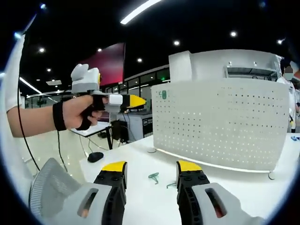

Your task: Insert the hook assembly into the mounting plate slot until the hook locks in place.

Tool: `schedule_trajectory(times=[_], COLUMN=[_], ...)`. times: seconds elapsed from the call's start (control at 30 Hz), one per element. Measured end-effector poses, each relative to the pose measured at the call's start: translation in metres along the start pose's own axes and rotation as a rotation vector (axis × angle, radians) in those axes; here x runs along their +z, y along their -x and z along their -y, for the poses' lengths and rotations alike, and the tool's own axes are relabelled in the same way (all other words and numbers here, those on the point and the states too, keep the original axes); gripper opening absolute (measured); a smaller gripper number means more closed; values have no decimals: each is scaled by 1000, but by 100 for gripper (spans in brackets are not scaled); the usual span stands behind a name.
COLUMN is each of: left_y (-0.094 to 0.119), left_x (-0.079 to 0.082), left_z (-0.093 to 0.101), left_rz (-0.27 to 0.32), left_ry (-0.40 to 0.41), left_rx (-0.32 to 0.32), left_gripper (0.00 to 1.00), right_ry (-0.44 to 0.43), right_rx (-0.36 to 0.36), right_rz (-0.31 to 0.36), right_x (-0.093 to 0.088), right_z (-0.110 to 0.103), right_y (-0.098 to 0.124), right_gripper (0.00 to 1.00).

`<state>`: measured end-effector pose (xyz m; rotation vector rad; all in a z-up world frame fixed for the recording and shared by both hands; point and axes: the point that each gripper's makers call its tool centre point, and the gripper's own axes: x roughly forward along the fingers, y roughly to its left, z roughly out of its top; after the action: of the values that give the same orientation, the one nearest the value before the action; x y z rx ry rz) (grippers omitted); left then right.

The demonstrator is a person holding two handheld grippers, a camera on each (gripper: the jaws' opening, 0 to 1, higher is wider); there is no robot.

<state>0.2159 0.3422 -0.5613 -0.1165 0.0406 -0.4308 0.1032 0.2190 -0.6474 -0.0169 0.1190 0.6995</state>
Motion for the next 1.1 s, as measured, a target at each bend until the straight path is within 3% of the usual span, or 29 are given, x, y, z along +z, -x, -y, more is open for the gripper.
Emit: schedule_trajectory(times=[0.3,0.37,0.4,0.57,1.1], left_y=[-14,-19,-20,-28,-50], left_x=[12,12,9,8,18], left_z=[-10,-16,-22,-33,-51], left_rz=[18,16,5,10,51], left_ry=[-20,-26,9,-15,-70], left_rx=[4,23,53,88,152], left_gripper=[2,2,2,2,3], right_ry=[17,38,51,58,82], right_rx=[-27,-31,-31,-37,-69], right_rz=[-24,-31,-41,-52,-83], right_x=[0,1,0,0,-3], right_z=[3,2,1,1,10], right_y=[-1,-1,-1,2,7], right_gripper=[42,42,42,43,45])
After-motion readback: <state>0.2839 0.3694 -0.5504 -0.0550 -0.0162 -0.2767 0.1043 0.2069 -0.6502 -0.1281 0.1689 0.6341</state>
